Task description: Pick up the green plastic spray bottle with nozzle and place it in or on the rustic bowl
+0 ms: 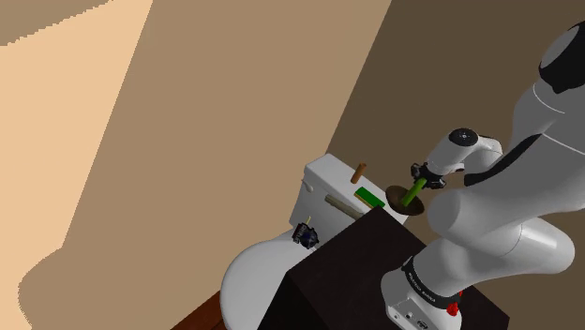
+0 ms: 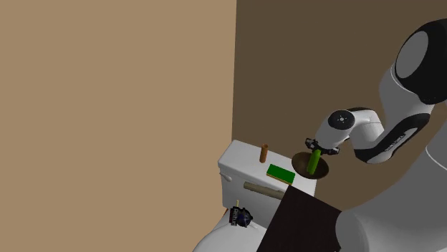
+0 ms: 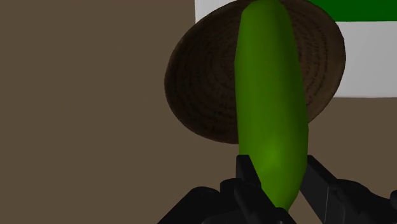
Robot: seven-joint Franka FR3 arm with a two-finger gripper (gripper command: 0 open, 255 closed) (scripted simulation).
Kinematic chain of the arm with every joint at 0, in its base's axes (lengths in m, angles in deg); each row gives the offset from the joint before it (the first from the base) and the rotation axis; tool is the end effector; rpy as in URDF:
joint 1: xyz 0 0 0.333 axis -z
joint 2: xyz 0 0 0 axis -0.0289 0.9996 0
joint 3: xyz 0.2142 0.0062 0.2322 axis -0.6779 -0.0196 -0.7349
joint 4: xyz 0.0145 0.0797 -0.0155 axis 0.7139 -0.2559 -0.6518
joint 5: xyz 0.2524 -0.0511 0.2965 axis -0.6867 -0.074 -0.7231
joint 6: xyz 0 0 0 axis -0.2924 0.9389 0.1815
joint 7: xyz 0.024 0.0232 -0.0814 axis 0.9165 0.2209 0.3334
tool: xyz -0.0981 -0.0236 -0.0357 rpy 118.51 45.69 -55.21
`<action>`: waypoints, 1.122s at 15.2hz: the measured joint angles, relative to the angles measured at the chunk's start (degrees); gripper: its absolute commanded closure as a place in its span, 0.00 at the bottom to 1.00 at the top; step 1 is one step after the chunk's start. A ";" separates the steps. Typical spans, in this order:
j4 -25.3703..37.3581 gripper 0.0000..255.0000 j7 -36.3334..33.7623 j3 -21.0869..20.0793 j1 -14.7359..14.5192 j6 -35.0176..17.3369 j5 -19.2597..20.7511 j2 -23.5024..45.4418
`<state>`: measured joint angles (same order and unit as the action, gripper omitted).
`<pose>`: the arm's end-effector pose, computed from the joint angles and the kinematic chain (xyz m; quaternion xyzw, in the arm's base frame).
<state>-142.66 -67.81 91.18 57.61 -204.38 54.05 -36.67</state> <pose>0.1865 -0.3589 0.2267 0.7215 -0.6431 0.1953 0.1667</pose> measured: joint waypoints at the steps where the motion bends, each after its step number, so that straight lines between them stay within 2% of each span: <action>1: 0.08 1.00 -0.33 -0.05 0.03 -0.01 0.29 0.09; 4: 0.15 1.00 -0.66 -0.10 0.06 -0.01 0.58 0.18; 5: 0.15 0.00 -0.69 -0.10 0.06 -0.01 0.61 0.18; 11: 0.16 0.00 -0.72 -0.10 0.07 -0.01 0.64 0.18; 12: -0.95 0.00 1.64 0.33 -0.32 0.23 -1.57 -1.06; 15: -8.00 0.00 18.22 1.09 -1.02 2.31 -16.84 -9.55; 17: -9.58 0.00 22.77 1.09 -1.01 2.85 -20.98 -11.58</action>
<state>-152.24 -45.04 92.28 56.61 -201.52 33.07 -48.25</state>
